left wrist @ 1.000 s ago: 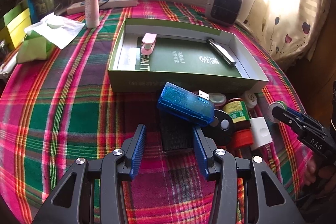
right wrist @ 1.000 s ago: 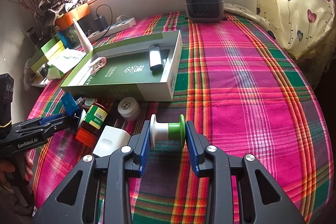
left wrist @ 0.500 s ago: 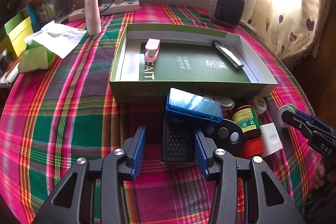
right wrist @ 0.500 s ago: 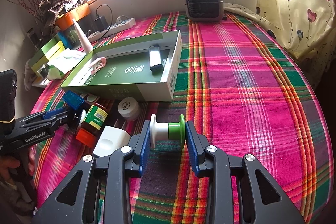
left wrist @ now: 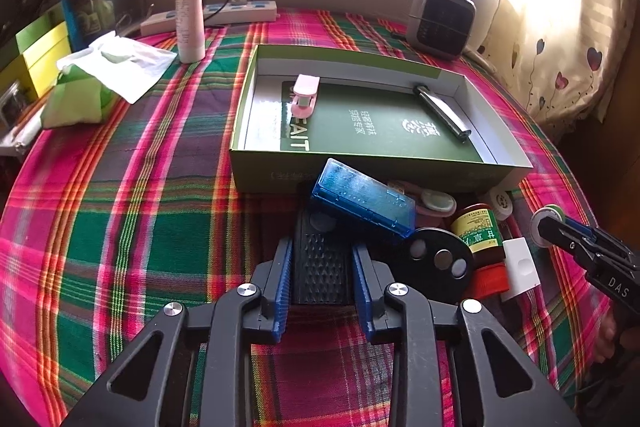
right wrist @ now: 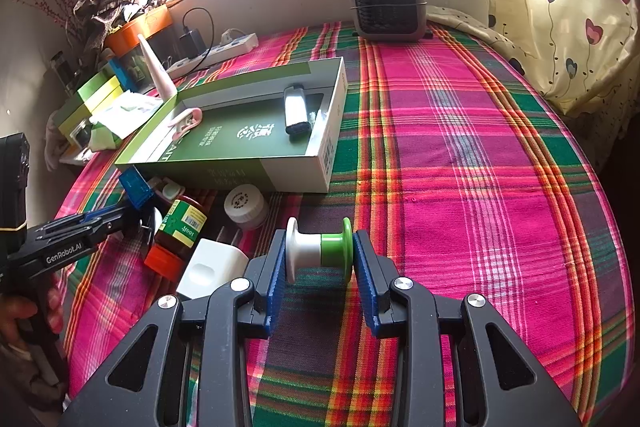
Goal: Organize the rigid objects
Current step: 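Close the left gripper on the black textured device while the right gripper holds the spool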
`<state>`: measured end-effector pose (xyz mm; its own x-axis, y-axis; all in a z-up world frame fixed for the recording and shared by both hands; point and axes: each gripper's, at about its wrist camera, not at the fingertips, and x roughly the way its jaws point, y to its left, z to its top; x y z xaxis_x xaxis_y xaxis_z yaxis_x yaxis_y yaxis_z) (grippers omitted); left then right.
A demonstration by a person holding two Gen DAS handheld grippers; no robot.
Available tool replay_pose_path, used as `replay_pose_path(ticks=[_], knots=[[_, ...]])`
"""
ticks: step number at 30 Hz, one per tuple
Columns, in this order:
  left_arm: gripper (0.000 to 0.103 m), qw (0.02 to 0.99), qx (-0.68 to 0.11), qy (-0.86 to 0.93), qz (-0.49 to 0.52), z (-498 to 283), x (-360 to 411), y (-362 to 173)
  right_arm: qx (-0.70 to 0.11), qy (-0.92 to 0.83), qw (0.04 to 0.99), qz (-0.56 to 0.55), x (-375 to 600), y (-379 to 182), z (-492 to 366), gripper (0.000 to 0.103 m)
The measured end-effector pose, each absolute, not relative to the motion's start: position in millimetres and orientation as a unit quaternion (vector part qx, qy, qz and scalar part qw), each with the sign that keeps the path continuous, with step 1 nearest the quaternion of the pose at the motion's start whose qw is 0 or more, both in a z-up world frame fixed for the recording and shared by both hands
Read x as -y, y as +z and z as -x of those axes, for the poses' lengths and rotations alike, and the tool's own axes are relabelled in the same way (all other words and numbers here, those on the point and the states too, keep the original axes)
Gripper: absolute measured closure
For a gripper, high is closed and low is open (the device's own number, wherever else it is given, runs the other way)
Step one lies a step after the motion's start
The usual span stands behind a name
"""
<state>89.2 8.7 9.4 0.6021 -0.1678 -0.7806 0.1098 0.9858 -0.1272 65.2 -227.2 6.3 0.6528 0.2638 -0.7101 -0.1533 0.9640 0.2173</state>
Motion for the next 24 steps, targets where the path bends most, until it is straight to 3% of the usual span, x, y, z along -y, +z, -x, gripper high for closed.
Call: replay_pose_path(ticks=[24], knots=[[0.077, 0.895, -0.439, -0.068, 0.042, -72, -25, 10, -0.402, 0.109, 0.907, -0.06, 225, 7, -63, 0.07]])
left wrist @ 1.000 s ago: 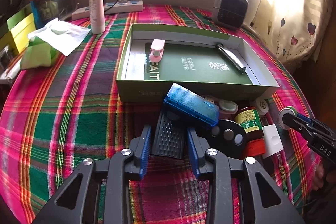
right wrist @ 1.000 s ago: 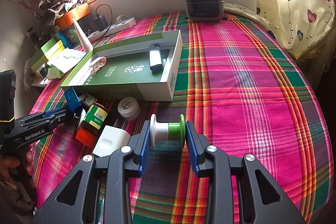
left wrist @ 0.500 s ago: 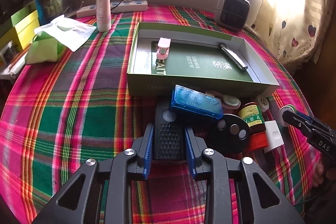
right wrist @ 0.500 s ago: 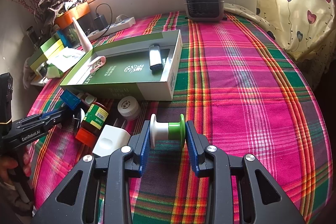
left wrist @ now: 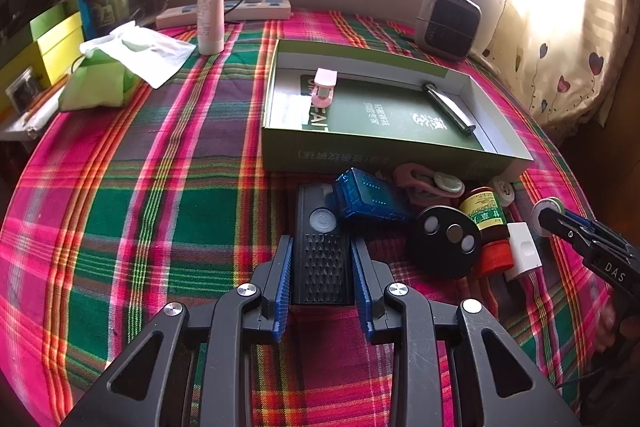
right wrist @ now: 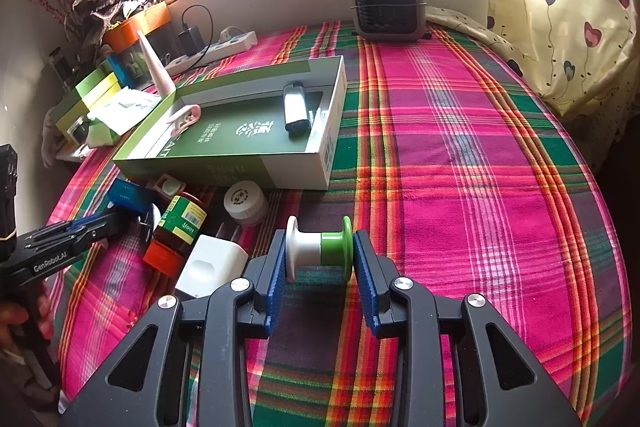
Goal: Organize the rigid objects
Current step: 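Close the left gripper on the black textured device while the right gripper holds the spool, then lift the black device with the left gripper while the right gripper holds the spool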
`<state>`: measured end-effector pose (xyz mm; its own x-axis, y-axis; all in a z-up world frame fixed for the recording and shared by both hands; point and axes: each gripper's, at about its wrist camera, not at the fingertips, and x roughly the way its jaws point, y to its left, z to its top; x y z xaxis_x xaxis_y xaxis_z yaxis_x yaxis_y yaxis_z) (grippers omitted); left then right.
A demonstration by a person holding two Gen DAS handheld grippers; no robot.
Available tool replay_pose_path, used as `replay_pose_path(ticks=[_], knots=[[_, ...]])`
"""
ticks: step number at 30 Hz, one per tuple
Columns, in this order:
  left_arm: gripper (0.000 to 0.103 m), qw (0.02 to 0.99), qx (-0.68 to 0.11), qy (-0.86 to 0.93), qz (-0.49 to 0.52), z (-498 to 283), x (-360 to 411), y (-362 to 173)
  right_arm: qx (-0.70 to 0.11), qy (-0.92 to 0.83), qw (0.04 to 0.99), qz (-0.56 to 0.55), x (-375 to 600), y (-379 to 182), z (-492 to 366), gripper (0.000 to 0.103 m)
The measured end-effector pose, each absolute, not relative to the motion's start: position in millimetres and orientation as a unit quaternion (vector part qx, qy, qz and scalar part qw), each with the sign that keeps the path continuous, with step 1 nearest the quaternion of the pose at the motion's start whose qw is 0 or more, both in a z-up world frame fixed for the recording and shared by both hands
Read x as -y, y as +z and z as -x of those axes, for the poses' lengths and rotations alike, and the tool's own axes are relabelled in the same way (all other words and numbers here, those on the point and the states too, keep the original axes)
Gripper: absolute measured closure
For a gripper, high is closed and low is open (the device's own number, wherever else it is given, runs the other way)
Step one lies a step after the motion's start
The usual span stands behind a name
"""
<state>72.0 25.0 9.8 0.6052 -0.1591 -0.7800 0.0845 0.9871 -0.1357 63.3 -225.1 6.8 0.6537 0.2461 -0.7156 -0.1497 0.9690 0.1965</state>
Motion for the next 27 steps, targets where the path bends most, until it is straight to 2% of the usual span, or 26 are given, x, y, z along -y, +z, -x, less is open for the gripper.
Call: replay_pose_path(ticks=[27], knots=[[0.077, 0.897, -0.437, -0.055, 0.051, -65, -38, 10, -0.401, 0.105, 0.908, -0.051, 223, 7, -58, 0.07]])
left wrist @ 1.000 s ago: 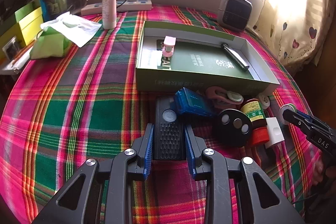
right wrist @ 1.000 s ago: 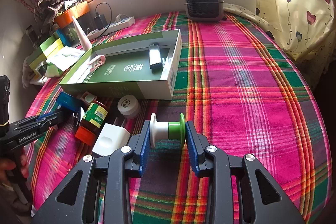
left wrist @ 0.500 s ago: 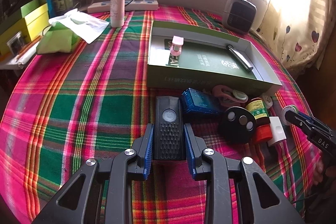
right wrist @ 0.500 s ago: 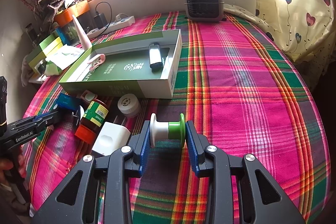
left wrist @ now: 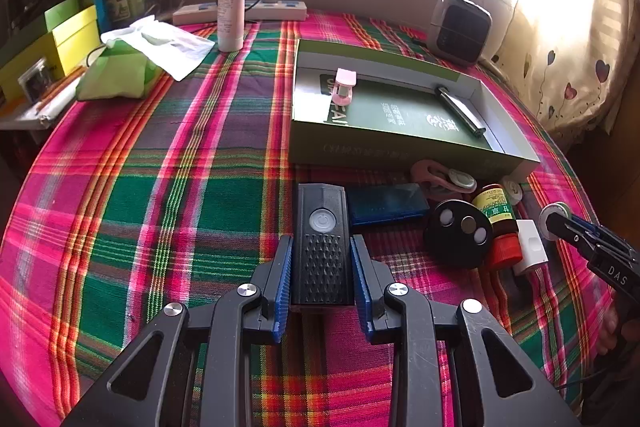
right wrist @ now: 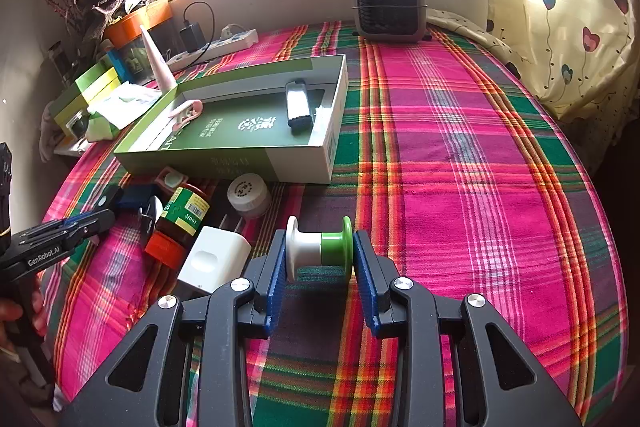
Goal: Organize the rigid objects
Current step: 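Lift the black device with the left gripper while the right gripper holds the spool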
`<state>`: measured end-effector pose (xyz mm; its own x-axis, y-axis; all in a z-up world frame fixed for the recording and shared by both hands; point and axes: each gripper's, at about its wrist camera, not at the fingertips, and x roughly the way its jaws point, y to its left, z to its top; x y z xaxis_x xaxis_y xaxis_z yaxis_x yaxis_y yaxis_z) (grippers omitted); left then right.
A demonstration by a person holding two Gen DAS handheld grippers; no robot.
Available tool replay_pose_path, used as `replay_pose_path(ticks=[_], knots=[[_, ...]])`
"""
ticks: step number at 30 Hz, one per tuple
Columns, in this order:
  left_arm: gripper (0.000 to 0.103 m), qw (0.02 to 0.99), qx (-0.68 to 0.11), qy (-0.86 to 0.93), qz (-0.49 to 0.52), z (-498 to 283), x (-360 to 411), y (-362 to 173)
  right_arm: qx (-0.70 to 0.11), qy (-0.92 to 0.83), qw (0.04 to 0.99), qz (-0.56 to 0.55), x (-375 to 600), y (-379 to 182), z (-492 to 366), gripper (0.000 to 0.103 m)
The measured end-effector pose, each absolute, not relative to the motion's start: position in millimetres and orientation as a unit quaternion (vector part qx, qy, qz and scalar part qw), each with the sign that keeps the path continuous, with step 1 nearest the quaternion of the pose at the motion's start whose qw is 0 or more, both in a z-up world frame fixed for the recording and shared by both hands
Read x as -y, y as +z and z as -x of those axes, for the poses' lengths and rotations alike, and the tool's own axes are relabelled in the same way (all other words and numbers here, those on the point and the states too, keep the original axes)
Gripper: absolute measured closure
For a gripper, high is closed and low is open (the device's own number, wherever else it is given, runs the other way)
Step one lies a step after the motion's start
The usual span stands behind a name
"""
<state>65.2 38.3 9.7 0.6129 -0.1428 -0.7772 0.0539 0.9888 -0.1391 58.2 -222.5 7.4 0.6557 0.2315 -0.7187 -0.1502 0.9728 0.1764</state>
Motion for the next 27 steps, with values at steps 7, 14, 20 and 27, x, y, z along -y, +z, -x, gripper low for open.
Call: replay_pose_path(ticks=[7, 14, 20, 27], knots=[[0.077, 0.897, -0.436, -0.055, 0.051, -65, -38, 10, -0.403, 0.103, 0.908, -0.046, 220, 8, -58, 0.07], [0.077, 0.899, -0.431, -0.056, 0.05, -66, -41, 13, -0.405, 0.101, 0.908, -0.043, 219, 8, -58, 0.07], [0.077, 0.901, -0.426, -0.058, 0.05, -67, -42, 18, -0.402, 0.101, 0.909, -0.043, 219, 12, -59, 0.07], [0.077, 0.905, -0.418, -0.061, 0.052, -65, -44, 25, -0.398, 0.101, 0.911, -0.043, 218, 16, -59, 0.07]])
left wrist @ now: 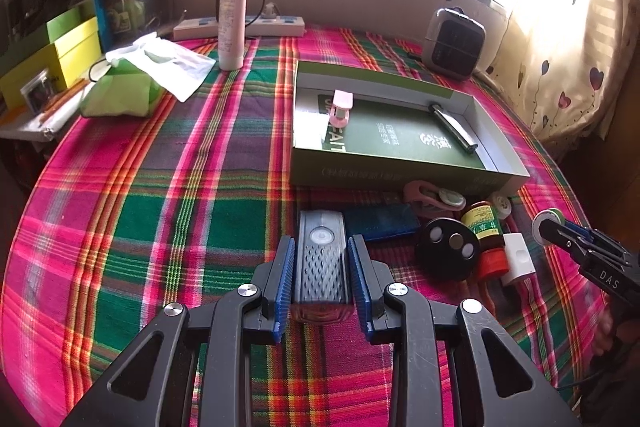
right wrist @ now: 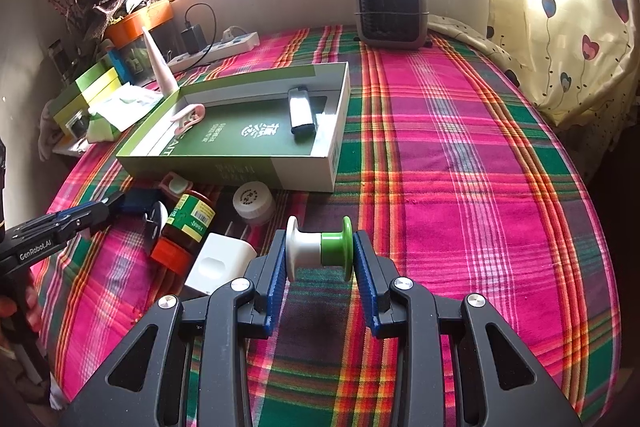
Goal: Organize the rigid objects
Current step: 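Lift the black device with the left gripper while the right gripper holds the spool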
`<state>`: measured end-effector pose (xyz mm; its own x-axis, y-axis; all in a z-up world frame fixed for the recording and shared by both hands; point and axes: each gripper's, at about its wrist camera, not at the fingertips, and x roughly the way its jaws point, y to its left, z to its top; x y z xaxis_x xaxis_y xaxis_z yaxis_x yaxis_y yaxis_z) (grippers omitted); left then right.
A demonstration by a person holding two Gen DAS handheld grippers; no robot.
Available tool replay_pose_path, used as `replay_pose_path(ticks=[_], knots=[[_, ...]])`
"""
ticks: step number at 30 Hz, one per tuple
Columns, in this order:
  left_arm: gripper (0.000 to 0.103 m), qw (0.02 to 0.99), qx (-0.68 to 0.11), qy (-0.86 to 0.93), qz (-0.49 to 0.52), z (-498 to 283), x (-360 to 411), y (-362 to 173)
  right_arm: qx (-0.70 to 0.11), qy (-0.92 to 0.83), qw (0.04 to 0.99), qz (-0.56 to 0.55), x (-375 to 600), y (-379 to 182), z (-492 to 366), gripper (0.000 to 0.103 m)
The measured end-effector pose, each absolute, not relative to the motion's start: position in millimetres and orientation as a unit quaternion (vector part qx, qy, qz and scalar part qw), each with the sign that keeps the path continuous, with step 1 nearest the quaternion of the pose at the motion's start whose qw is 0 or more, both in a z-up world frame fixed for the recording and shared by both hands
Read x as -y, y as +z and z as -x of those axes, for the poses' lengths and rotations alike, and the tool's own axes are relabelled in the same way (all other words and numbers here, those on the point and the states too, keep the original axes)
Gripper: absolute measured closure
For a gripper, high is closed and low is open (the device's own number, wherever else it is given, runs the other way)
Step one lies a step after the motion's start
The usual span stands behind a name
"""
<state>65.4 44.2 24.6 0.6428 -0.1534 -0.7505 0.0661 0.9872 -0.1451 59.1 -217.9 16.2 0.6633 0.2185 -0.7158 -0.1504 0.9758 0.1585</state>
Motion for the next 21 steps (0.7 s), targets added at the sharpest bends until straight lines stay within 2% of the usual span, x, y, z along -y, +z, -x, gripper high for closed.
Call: replay_pose_path(ticks=[2, 11, 16, 18, 21], knots=[[0.08, 0.906, -0.416, -0.061, 0.052, -65, -45, 26, -0.396, 0.103, 0.911, -0.044, 217, 18, -58, 0.07], [0.08, 0.904, -0.417, -0.072, 0.054, -63, -44, 24, -0.394, 0.105, 0.912, -0.044, 215, 19, -57, 0.07], [0.075, 0.902, -0.422, -0.076, 0.054, -65, -42, 21, -0.393, 0.105, 0.913, -0.045, 215, 19, -57, 0.07], [0.069, 0.901, -0.424, -0.074, 0.048, -67, -40, 19, -0.393, 0.105, 0.912, -0.046, 215, 18, -58, 0.07], [0.066, 0.897, -0.433, -0.072, 0.043, -69, -36, 14, -0.394, 0.105, 0.912, -0.047, 214, 18, -57, 0.07]])
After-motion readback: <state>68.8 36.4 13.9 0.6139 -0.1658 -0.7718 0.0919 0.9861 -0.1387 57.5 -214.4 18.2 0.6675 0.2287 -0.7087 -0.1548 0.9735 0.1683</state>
